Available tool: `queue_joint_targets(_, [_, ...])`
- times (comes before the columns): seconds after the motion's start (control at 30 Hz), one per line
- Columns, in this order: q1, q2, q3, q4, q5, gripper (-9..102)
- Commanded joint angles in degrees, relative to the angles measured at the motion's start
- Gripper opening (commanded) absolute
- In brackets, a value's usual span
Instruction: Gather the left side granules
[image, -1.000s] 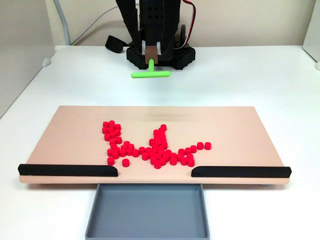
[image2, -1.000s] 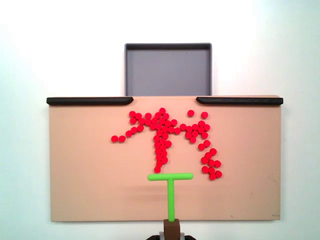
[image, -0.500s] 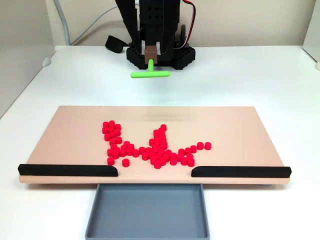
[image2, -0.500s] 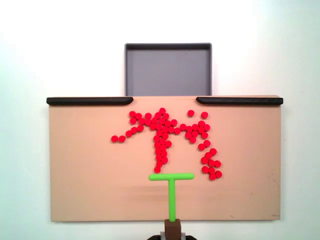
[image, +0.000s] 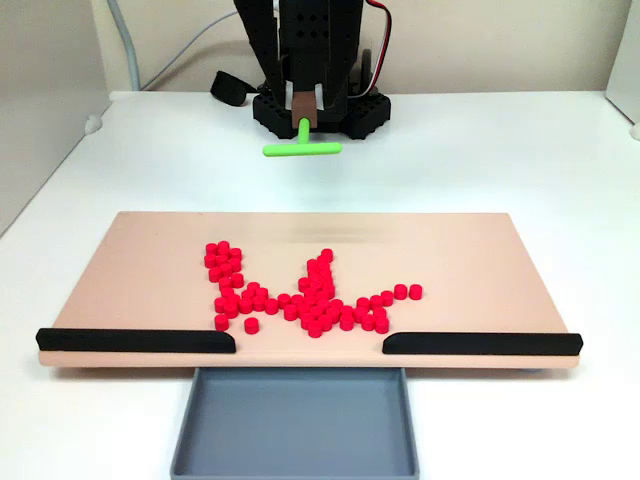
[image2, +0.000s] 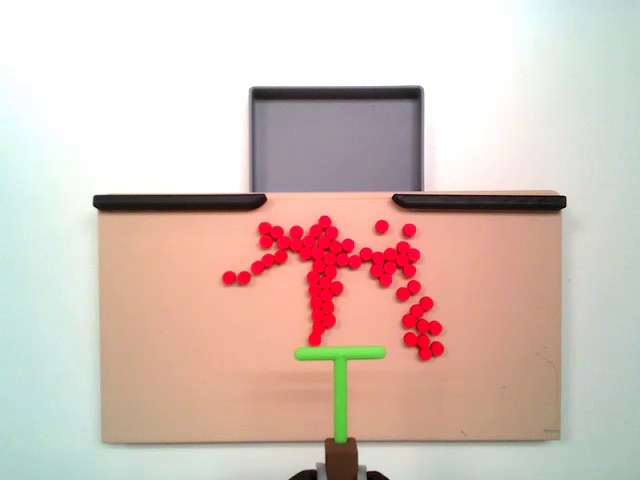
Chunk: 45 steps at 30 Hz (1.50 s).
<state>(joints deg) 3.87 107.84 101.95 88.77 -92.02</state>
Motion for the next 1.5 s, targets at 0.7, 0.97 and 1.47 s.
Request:
queue_joint_targets(0.7, [-2.81, 3.08, -0.62, -0.35, 7.03, 0])
queue_joint_targets(0.97, [-8.44, 4.57, -1.14, -0.35, 26.98, 0])
queue_joint_targets(1.47, [-15.64, 0.09, -1.41, -0.35, 56.25, 0])
